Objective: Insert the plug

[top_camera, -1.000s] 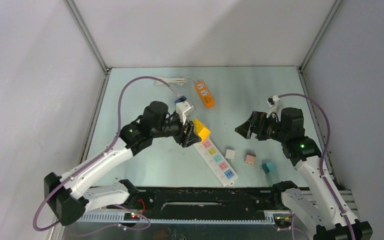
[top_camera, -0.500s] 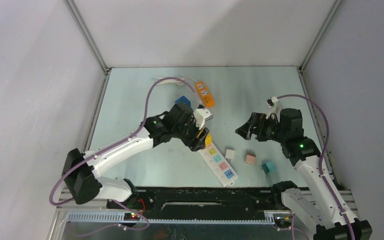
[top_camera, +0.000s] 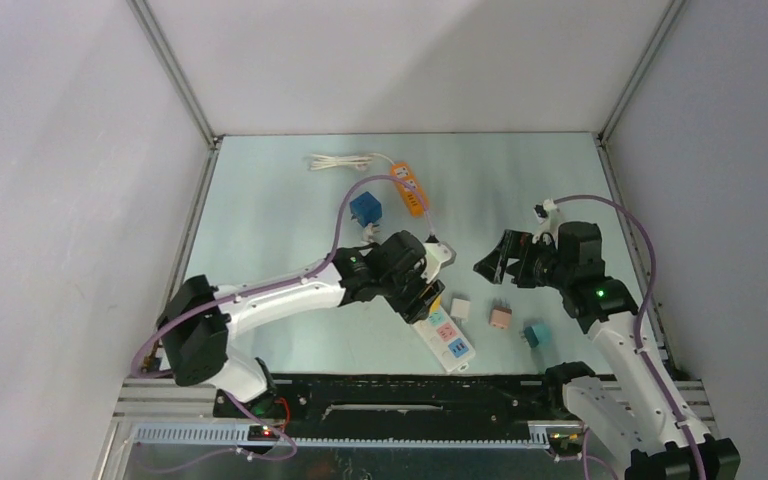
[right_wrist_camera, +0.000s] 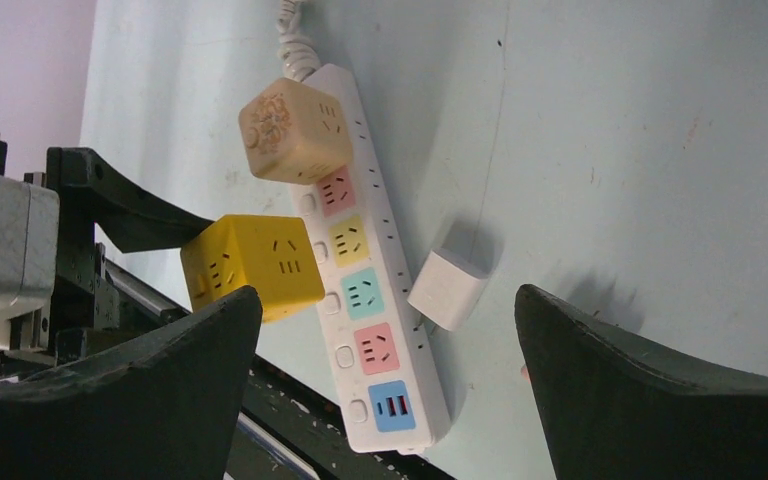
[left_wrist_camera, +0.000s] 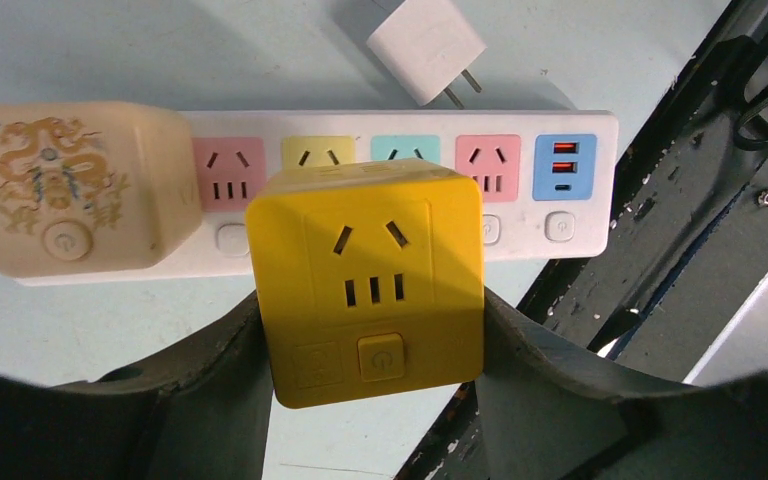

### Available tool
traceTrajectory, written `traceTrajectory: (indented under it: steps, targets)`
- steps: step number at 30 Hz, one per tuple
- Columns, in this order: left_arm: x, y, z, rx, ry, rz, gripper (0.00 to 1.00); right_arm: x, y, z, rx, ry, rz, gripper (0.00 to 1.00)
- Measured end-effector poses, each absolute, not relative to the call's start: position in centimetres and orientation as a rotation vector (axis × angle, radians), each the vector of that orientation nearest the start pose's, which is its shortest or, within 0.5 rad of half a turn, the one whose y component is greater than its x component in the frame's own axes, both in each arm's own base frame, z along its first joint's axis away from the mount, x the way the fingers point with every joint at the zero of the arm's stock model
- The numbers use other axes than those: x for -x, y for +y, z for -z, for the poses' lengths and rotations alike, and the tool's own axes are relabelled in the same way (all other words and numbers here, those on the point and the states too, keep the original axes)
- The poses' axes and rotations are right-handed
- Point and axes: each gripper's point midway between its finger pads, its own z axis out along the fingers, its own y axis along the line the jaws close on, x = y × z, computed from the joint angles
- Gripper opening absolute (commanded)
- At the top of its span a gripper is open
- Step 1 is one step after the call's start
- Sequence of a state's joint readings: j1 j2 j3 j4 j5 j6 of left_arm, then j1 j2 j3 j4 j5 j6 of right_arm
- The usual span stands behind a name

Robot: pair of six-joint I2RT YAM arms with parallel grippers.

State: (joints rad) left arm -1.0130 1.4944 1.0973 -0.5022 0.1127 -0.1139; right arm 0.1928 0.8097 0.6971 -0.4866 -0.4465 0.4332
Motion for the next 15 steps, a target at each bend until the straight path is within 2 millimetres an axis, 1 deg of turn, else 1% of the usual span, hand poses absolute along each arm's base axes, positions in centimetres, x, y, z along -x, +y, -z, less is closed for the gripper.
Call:
traceTrajectory:
  steps: [5,10,15]
  targets:
    - [-17.4,-33.6,-11.1,-1.181,2.293,0.593,0.0,-23.0,13.5,-16.9,-0.026,2.248,-0.827,1.0]
    - [-17.6,-34.2,-10.5,-1.187,2.297,0.593,0.0,-23.1,13.4,-16.8,-0.033,2.254,-0.823,1.0]
    - [-17.7,-34.3,-9.7,-1.194,2.315,0.579,0.0,-23.2,13.4,-16.6,-0.036,2.259,-0.823,1.0]
